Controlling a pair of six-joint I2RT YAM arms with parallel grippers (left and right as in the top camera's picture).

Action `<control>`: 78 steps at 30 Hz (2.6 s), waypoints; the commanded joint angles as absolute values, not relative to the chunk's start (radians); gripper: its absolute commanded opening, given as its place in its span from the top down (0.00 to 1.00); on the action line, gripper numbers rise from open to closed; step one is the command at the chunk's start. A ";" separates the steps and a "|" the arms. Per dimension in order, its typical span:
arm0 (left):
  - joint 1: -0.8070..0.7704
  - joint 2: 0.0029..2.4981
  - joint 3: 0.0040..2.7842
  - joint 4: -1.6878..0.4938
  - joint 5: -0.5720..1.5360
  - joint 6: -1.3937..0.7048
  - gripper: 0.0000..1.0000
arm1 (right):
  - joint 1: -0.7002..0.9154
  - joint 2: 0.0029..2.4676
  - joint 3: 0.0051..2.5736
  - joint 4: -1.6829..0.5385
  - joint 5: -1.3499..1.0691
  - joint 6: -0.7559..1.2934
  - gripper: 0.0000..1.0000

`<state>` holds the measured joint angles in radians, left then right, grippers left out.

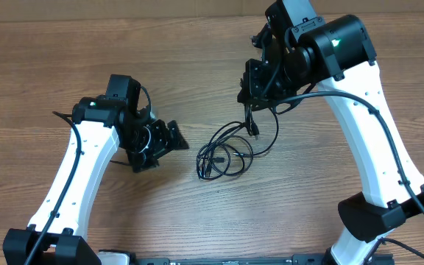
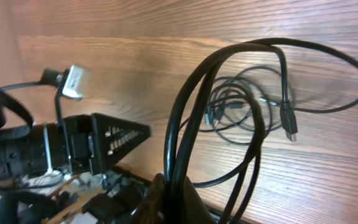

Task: Untangle cables

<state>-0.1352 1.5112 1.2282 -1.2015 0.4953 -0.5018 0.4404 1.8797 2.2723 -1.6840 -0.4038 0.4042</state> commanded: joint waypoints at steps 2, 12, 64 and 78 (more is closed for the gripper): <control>-0.131 1.517 1.217 -1.167 0.732 -0.494 0.03 | 0.482 1.851 2.296 -1.681 -0.538 0.305 0.96; -0.156 1.517 1.217 -1.170 0.835 -0.432 0.14 | 0.543 1.851 2.296 -1.607 -0.520 0.312 0.96; -0.253 1.397 1.601 -1.122 0.783 -0.140 0.96 | 0.526 1.853 2.199 -1.691 0.069 0.528 0.96; -0.253 1.180 1.794 -1.127 0.179 -0.435 0.96 | 0.463 1.853 1.871 -1.588 0.290 0.666 0.96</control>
